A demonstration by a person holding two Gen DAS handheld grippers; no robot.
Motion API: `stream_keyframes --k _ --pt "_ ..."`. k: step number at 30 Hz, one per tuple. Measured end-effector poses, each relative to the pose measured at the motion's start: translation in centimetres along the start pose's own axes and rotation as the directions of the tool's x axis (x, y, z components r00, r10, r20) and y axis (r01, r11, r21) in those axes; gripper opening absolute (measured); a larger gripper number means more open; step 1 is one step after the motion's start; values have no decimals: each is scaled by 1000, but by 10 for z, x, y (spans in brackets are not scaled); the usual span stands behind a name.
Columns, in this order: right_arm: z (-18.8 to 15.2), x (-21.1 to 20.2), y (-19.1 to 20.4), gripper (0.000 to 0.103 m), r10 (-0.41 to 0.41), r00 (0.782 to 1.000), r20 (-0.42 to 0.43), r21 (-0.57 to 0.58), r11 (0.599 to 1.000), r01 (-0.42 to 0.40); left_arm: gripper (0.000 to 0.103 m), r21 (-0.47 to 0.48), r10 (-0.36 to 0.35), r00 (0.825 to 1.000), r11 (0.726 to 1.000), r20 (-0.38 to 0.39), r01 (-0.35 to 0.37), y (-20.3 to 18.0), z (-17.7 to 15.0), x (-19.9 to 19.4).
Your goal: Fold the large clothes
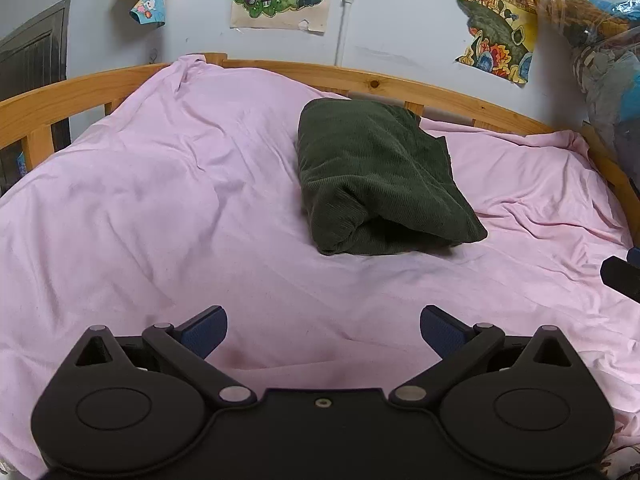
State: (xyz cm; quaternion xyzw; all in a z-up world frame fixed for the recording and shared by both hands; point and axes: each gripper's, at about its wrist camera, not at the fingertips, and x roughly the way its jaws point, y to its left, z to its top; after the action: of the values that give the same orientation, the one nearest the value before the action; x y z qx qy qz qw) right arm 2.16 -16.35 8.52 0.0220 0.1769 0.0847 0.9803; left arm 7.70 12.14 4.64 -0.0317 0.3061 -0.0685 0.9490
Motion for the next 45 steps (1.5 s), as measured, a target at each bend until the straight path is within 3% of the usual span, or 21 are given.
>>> stream_keyframes --k 45 --pt "2 -3 -6 103 -12 1000 4 9 1000 12 102 0 1 1000 1000 -12 -1 -2 1 -2"
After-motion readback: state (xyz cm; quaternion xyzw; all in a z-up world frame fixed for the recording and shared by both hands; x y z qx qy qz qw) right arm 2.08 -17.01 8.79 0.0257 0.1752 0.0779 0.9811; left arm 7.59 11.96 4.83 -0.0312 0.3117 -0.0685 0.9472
